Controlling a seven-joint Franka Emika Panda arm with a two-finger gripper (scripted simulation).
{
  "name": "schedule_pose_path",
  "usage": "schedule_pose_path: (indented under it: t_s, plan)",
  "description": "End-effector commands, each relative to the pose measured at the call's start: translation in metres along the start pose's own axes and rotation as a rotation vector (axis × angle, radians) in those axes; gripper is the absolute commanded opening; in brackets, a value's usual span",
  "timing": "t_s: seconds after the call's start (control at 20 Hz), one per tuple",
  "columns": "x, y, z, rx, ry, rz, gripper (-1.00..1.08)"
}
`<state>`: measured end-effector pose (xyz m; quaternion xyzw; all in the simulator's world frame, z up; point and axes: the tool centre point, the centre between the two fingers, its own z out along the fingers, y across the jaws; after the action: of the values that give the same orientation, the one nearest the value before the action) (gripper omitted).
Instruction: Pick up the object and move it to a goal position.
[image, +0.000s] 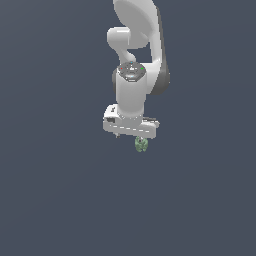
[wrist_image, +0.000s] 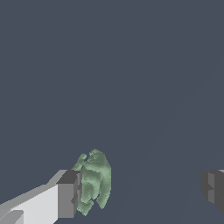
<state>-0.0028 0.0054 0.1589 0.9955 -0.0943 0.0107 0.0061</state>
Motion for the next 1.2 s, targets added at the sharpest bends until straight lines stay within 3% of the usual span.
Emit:
schedule_pose_path:
  t_s: [0.0,0.65,1.15]
  plan:
    - [-0.006,-0.007,0.006,0.002,-0.003,0.045,1.0]
    - [-0.041,-0.042,0.041,0.006,-0.018,0.31,1.0]
    - [-0.056,-0.053,0.054,0.005,-0.024,0.411,1.0]
